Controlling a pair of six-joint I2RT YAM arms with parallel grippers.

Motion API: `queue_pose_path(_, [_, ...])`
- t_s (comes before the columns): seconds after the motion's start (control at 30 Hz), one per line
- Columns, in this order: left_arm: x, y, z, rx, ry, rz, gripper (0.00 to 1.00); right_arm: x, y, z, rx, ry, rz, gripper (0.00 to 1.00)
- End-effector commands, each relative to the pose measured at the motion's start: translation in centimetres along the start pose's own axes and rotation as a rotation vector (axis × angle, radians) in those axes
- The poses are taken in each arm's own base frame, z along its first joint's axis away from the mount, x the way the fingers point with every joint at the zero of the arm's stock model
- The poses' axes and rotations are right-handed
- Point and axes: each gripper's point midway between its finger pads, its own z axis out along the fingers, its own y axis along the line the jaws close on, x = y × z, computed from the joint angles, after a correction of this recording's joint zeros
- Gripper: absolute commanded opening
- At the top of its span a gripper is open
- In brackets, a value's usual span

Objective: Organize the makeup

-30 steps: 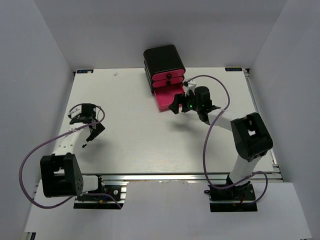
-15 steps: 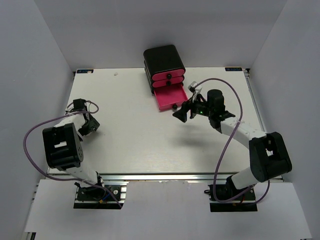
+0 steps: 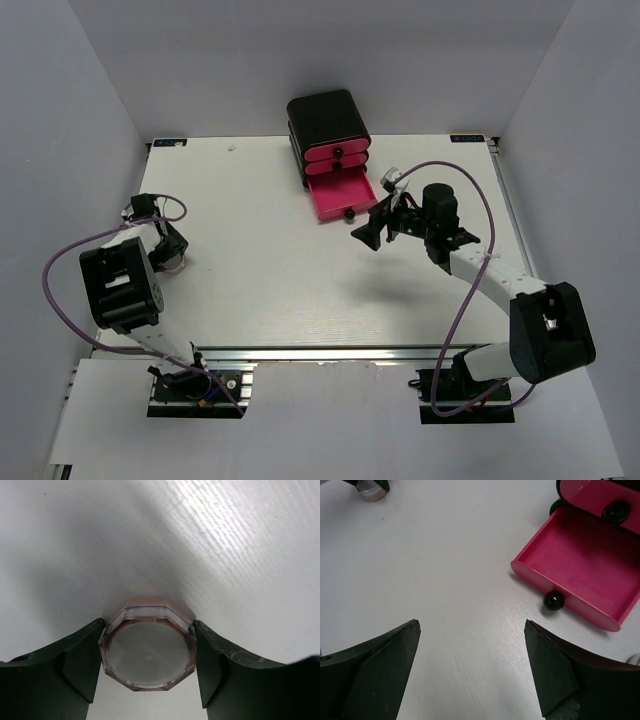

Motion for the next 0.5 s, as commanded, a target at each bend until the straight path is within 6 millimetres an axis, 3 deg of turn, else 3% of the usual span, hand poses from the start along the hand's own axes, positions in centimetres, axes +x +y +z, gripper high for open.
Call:
queue_pose_path(0.0, [0.2, -1.9, -0.9, 0.125, -0.004, -0.021, 0.46, -1.8, -0.7, -1.0, 0.022, -0.027, -0.121, 0.89])
queue_pose_path(0.13, [0.4, -3.3, -2.7, 0.226, -0.01, -0.058, 0.29, -2.8, -3.5, -2.0, 0.137, -0.021, -0.216, 0.89])
queue_pose_path(0.27, [0.1, -8.0, -7.1, 0.459, -0.041, -0.058, 0.21, -4.4, -7.9, -3.5, 0.282, -0.016, -0.258, 0.89])
queue_pose_path(0.33, [1.5, -12.3, -10.0, 0.601, -0.022, -0.01, 0.2, -3.9, -9.1, -3.8, 0.265, 0.003, -0.177, 0.68])
queue_pose_path(0.37, [1.8, -13.9, -11.2, 0.651, -0.026, 0.012, 0.19, -4.1, -10.3, -4.6, 0.27, -0.006, -0.132, 0.5])
queue_pose_path(0.4, [2.6, -17.0, -13.6, 0.729, -0.032, 0.048, 0.19, -5.3, -11.2, -4.9, 0.285, -0.023, -0.09, 0.13])
queue_pose_path(0.43, [3.1, -18.6, -14.7, 0.769, -0.03, 0.065, 0.19, -4.7, -12.1, -4.8, 0.297, -0.005, -0.055, 0.01])
queue_pose_path(0.47, [3.4, -20.6, -16.3, 0.826, -0.034, 0.059, 0.19, -4.2, -13.3, -5.4, 0.333, 0.016, -0.023, 0.0])
